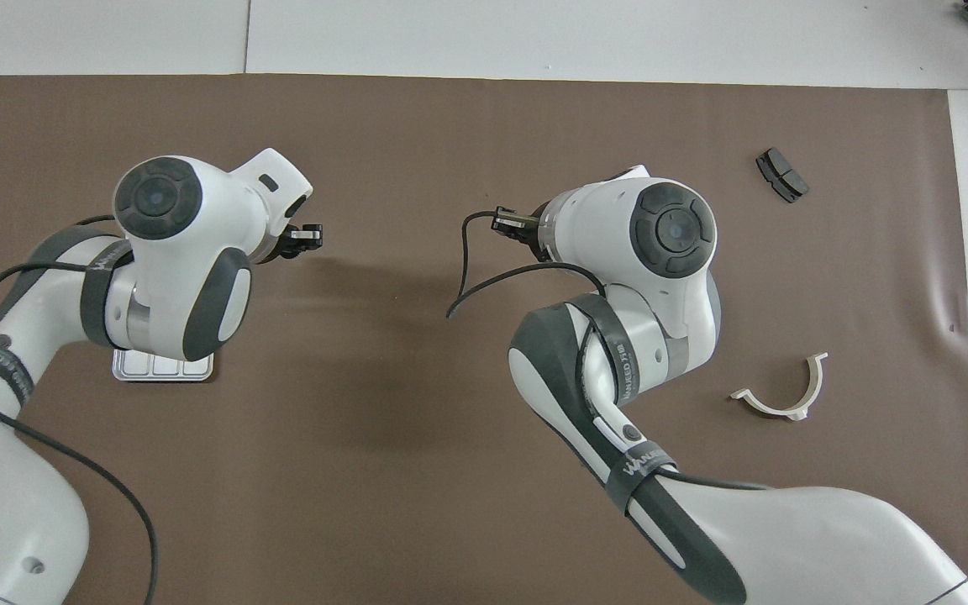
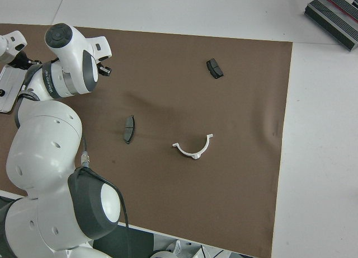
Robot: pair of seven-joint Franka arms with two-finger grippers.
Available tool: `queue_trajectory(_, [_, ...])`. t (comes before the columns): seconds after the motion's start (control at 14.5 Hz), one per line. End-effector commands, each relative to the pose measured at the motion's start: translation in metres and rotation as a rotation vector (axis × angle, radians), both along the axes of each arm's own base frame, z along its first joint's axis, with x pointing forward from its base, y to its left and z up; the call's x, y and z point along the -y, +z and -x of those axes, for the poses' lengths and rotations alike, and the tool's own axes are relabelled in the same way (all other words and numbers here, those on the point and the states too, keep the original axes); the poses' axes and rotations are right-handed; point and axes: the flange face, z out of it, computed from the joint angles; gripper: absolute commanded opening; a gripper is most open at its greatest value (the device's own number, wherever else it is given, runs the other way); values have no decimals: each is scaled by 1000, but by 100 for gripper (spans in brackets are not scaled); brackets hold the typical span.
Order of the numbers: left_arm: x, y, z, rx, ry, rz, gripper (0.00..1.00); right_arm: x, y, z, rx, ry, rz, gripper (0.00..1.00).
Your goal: Pick bearing gear from pile to tray
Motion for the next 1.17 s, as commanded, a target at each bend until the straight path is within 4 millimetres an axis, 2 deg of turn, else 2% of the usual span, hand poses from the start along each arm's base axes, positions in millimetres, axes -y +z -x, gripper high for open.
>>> queue_trajectory(0.0, [-63,-1,29,-8,42,0,0,-43,-37,-10,6,-26,-52,0])
queue_trajectory(0.14, [-106,-7,34,26,108,7,0,-53,-66,-14,38,-46,-62,0])
queue_trajectory(0.21, [-121,-11,32,82,108,10,0,-64,-81,-9,42,-45,-63,5])
queue_trajectory(0.28, [-134,-16,31,128,94,5,0,-76,-86,-3,58,-27,-65,26])
queue_trajectory(0.34, [-143,-21,25,160,83,0,0,-80,-87,-1,64,-24,-68,90])
queue_trajectory(0.41, [-152,-37,19,166,87,-6,0,-82,-86,1,61,-21,-66,100])
queue_trajectory(0.55, [-159,-54,7,218,85,-12,0,-77,-83,0,55,-24,-56,100])
queue_trajectory(0.62, [-168,-56,0,235,99,-14,0,-69,-77,-3,42,-31,-47,100])
queue_trajectory(0.69, [-175,-60,0,231,108,-17,4,-55,-58,-8,42,-36,-33,100])
queue_trajectory(0.76, [-178,-62,1,226,99,-22,21,-38,-38,-13,40,-36,-1,100])
queue_trajectory(0.83, [-176,-62,1,224,92,-23,53,-17,-17,-16,34,-40,37,100])
queue_trajectory(0.89, [-175,-61,0,226,87,-24,77,2,2,-19,27,-38,82,100])
queue_trajectory(0.96, [-176,-59,-1,229,77,-27,92,24,17,-22,16,-30,132,100])
queue_trajectory(1.03, [-175,-52,-3,239,58,-31,100,46,29,-25,4,-7,173,100])
queue_trajectory(1.1, [-172,-47,-4,242,47,-32,100,68,41,-27,-8,23,200,100])
